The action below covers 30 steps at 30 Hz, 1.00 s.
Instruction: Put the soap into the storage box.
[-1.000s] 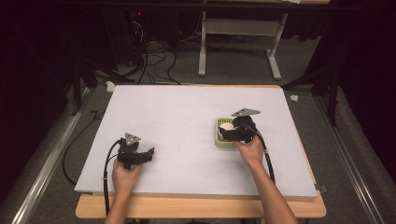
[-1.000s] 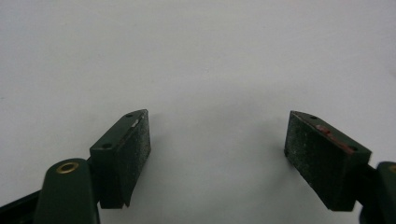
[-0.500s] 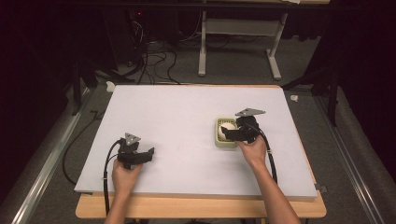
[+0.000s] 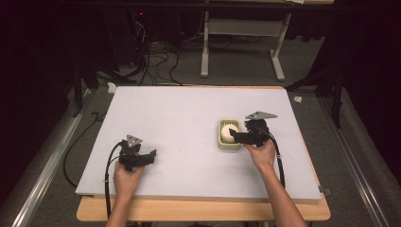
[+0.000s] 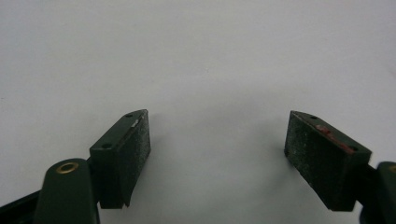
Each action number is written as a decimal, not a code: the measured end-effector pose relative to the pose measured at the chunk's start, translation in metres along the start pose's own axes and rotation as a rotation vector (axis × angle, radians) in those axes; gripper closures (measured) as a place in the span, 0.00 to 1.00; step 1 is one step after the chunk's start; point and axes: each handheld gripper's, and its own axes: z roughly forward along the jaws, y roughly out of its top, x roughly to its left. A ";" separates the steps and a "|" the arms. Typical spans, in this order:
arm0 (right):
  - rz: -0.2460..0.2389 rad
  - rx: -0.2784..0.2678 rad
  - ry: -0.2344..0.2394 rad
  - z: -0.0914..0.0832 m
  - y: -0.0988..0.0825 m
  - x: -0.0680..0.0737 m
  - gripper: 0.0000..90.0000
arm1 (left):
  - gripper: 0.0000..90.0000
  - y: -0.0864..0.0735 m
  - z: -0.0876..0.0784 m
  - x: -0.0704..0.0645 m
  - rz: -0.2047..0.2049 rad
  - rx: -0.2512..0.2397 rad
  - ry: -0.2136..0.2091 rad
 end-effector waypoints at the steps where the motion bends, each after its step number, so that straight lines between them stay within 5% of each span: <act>1: 0.004 -0.002 0.000 -0.001 -0.001 0.000 0.30 | 0.26 0.000 0.000 0.000 0.000 0.000 0.000; 30: 0.077 -0.089 -0.017 -0.029 -0.015 -0.019 0.30 | 0.26 0.000 0.000 0.000 0.000 -0.002 0.000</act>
